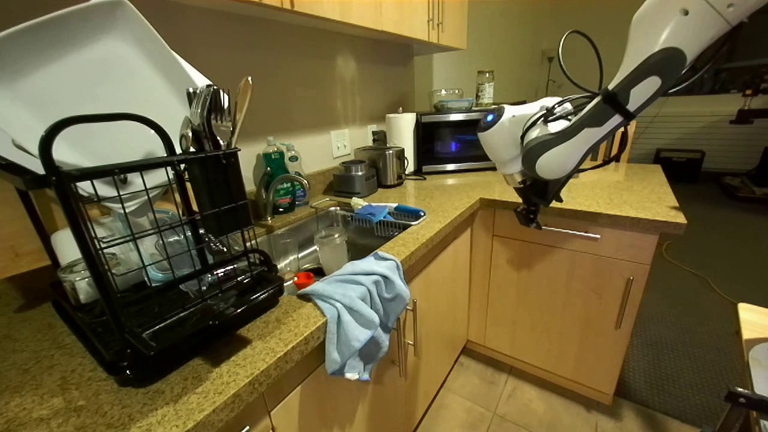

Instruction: Open the drawer on the right.

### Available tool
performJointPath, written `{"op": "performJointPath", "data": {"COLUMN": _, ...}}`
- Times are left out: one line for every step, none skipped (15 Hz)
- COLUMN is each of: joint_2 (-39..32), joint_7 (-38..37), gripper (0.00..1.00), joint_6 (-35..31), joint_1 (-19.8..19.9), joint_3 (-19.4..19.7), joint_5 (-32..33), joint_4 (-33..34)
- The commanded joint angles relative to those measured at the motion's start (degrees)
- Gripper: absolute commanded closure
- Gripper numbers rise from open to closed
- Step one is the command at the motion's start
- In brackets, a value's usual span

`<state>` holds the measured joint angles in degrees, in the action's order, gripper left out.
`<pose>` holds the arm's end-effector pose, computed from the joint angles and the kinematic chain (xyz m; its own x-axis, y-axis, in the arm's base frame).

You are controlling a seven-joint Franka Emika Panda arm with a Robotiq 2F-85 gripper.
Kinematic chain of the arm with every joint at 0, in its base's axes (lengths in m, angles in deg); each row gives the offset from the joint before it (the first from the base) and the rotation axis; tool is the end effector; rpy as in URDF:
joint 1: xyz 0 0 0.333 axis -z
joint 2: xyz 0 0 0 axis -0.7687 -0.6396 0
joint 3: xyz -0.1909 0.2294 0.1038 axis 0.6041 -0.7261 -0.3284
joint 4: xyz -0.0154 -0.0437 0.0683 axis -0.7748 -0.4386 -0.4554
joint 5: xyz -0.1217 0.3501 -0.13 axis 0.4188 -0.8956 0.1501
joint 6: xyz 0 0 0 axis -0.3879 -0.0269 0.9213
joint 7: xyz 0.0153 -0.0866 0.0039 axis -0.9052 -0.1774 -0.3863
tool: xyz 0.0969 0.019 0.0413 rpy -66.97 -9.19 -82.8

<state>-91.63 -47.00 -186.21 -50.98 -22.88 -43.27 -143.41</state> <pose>0.5770 -0.0933 0.2815 0.9268 -0.3754 -0.0027 -0.2804 -0.6970 0.6600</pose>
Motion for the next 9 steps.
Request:
{"op": "performJointPath", "data": {"joint_2": -6.3, "joint_7": -2.1, "gripper": 0.0, "joint_6": 4.0, "joint_1": -2.1, "joint_3": 1.7, "joint_5": 5.5, "joint_4": 6.4}}
{"op": "performJointPath", "data": {"joint_2": -7.8, "joint_7": -2.4, "gripper": 0.0, "joint_6": 4.6, "joint_1": -2.3, "joint_3": 1.9, "joint_5": 7.0, "joint_4": 7.6}}
{"op": "performJointPath", "data": {"joint_2": -9.1, "joint_7": -2.5, "gripper": 0.0, "joint_6": 5.1, "joint_1": -2.4, "joint_3": 2.2, "joint_5": 8.2, "joint_4": 8.8}}
{"op": "performJointPath", "data": {"joint_2": -10.4, "joint_7": -2.9, "gripper": 0.0, "joint_6": 5.6, "joint_1": -2.5, "joint_3": 2.4, "joint_5": 9.4, "joint_4": 9.8}}
{"op": "performJointPath", "data": {"joint_2": -11.7, "joint_7": -3.3, "gripper": 0.0, "joint_6": 5.9, "joint_1": -2.6, "joint_3": 2.7, "joint_5": 10.7, "joint_4": 10.8}}
{"op": "performJointPath", "data": {"joint_2": -12.9, "joint_7": -3.5, "gripper": 0.0, "joint_6": 6.3, "joint_1": -2.5, "joint_3": 2.8, "joint_5": 11.6, "joint_4": 11.7}}
{"op": "performJointPath", "data": {"joint_2": -13.9, "joint_7": -3.6, "gripper": 0.0, "joint_6": 6.5, "joint_1": -2.2, "joint_3": 3.0, "joint_5": 12.4, "joint_4": 12.5}}
{"op": "performJointPath", "data": {"joint_2": -14.9, "joint_7": -3.6, "gripper": 0.0, "joint_6": 6.6, "joint_1": -2.0, "joint_3": 3.1, "joint_5": 12.8, "joint_4": 13.3}}
{"op": "performJointPath", "data": {"joint_2": -15.8, "joint_7": -3.5, "gripper": 0.0, "joint_6": 6.8, "joint_1": -1.8, "joint_3": 3.3, "joint_5": 13.1, "joint_4": 14.0}}
